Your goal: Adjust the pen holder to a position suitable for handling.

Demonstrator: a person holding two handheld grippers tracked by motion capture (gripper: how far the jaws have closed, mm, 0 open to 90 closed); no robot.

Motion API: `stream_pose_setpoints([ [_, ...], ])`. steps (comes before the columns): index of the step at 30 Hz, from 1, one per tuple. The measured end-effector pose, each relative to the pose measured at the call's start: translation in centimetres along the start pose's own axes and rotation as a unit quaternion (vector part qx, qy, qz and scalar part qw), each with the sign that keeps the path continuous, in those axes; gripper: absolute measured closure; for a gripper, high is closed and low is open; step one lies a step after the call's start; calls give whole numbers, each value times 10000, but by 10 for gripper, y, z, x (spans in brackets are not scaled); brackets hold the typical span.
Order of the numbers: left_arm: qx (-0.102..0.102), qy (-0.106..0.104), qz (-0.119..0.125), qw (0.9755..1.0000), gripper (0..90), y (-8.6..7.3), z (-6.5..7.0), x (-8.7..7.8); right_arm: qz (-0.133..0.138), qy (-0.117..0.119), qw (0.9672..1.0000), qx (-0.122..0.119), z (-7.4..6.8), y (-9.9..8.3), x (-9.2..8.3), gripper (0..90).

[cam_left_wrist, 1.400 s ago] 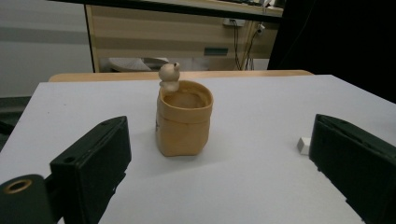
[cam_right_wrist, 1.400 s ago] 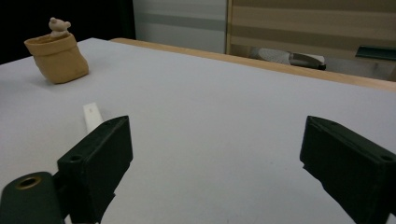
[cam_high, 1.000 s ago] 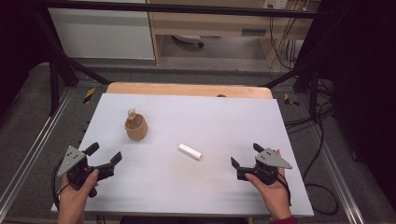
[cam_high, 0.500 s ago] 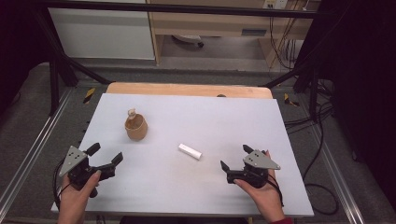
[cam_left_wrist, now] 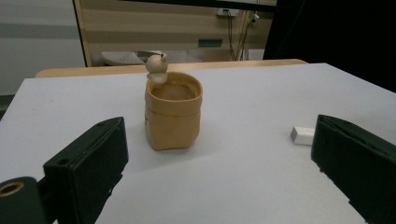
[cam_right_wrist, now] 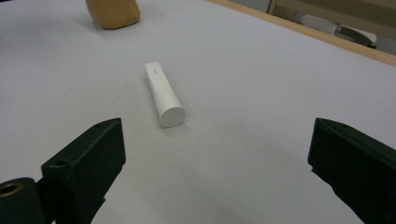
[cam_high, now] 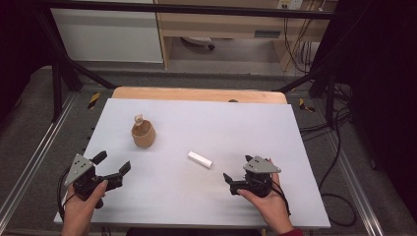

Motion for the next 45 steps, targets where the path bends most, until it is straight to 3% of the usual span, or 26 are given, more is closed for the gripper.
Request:
stream_pose_setpoints([
  [7,23,8,-38,10000,39,-1,0,1,-321,356,9987,-165,-10,5,21,55],
  [12,39,7,-53,10000,39,-2,1,1,-621,661,9954,-303,-18,9,37,58],
  [18,56,0,-90,9999,39,-3,2,2,-764,942,9919,-388,-21,19,51,49],
  [27,79,-42,-128,9999,39,-5,5,3,-958,1149,9868,-617,-22,35,64,44],
  [31,119,-57,-135,9998,39,-5,6,3,-1135,1252,9825,-782,-22,36,71,40],
  [45,167,-86,-186,9997,40,-7,8,4,-1505,1566,9728,-806,-19,32,87,57],
])
Point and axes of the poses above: each handheld gripper's, and its own axes: x roughly forward along the jaws, y roughly out of its top, z roughly to its right, the point moved 8 cm from there along x, roughly forward along the jaws, and after that the axes turned 15 degrees about -x, right-handed, at the moved point
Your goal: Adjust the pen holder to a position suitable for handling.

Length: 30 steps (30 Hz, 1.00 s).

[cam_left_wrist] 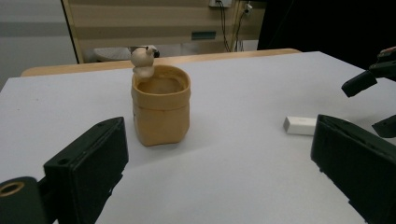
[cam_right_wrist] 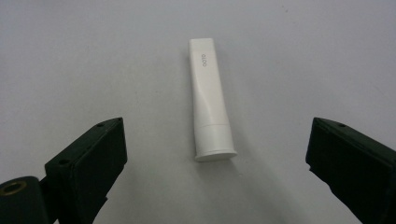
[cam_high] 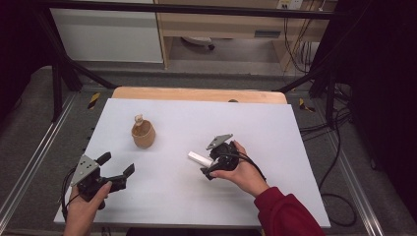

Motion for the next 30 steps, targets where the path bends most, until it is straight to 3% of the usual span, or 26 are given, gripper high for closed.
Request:
stream_pose_setpoints([
  [7,10,-7,-35,10000,42,-1,0,1,-58,148,9999,69,2,0,10,78],
  [13,33,-22,-39,10000,43,-1,2,1,72,182,9994,301,9,7,12,114],
  [30,85,4,-123,9999,45,-4,1,2,-169,336,9992,133,4,1,27,442],
])
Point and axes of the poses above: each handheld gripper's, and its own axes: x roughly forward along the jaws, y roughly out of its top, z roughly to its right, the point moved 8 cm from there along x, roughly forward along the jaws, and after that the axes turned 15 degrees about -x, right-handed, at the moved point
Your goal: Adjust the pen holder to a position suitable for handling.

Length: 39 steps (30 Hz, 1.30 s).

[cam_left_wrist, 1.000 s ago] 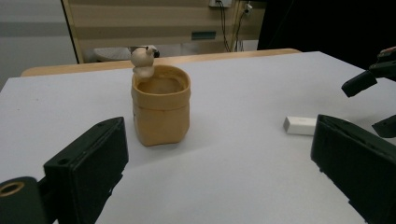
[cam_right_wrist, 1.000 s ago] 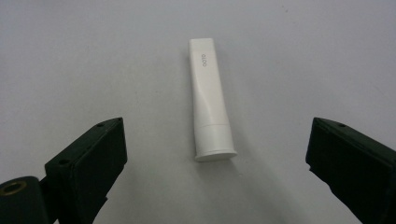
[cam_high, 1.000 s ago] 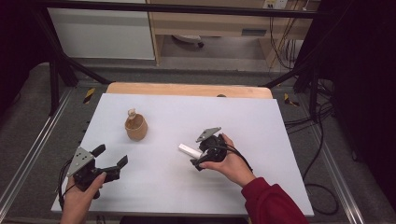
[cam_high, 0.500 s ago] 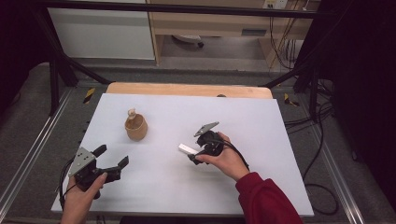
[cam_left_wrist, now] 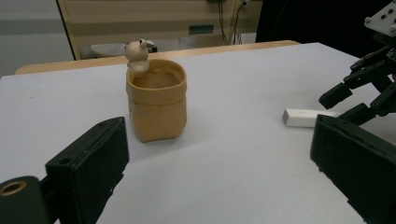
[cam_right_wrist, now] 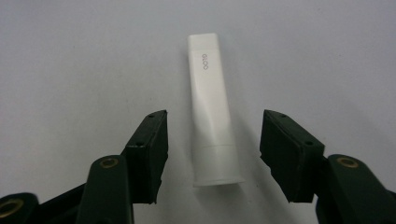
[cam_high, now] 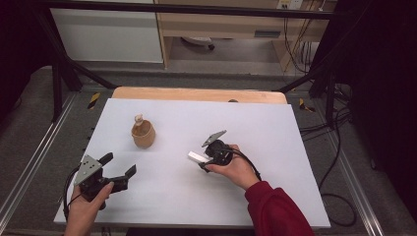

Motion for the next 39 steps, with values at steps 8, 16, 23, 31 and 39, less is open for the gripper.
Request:
stream_pose_setpoints([
  [8,36,-20,-4,10000,46,0,2,1,-59,18,9999,-126,-2,-3,4,533],
  [16,42,-20,-17,10000,46,-1,2,1,-28,47,9999,-116,-2,-4,5,582],
  [23,53,-33,-41,10000,48,-1,3,1,49,54,9999,-82,-2,-4,8,608],
  [31,59,-22,-40,10000,49,-1,2,1,55,-6,9999,-139,-2,-8,9,628],
  [39,96,6,-39,9999,49,-1,2,1,32,-59,9997,-217,-3,-9,8,664],
])
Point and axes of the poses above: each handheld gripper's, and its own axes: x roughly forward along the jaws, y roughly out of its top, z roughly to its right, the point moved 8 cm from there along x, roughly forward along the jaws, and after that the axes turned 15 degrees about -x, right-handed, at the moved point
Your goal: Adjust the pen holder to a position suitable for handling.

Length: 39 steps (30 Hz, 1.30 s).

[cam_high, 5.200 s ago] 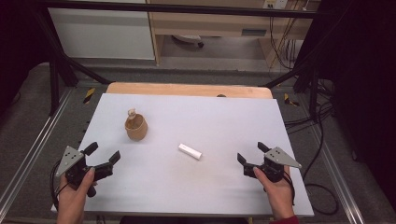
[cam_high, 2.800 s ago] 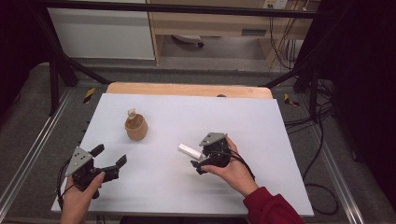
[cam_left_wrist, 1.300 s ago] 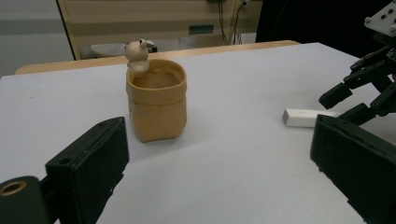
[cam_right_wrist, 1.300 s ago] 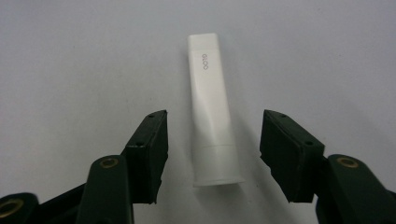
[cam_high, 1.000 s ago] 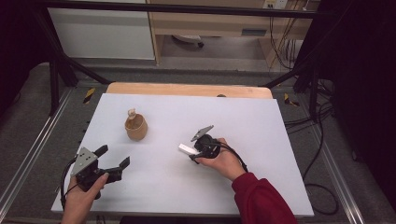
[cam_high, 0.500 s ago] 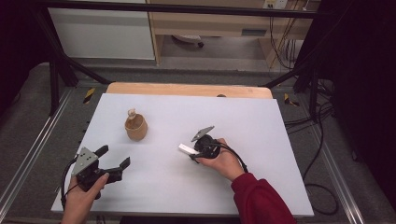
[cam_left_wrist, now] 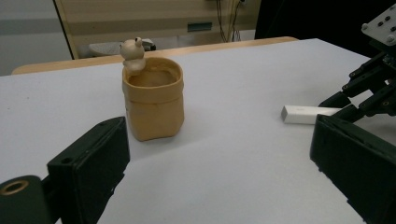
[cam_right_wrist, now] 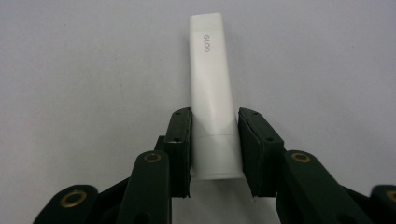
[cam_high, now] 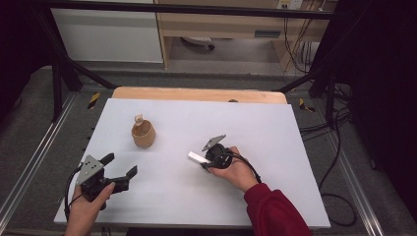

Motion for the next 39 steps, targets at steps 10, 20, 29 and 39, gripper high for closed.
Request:
stream_pose_setpoints([
  [10,-9,0,5,10000,49,0,0,0,82,-97,9999,-65,-1,1,-3,673],
  [20,6,-41,8,10000,49,0,3,1,795,-473,9955,184,-1,-1,-23,673],
  [29,-213,-132,83,9997,36,1,15,5,1831,-756,9792,427,-2,3,-43,673],
  [39,-524,-609,131,9967,41,11,42,23,2233,-870,9703,336,-10,16,-59,673],
])
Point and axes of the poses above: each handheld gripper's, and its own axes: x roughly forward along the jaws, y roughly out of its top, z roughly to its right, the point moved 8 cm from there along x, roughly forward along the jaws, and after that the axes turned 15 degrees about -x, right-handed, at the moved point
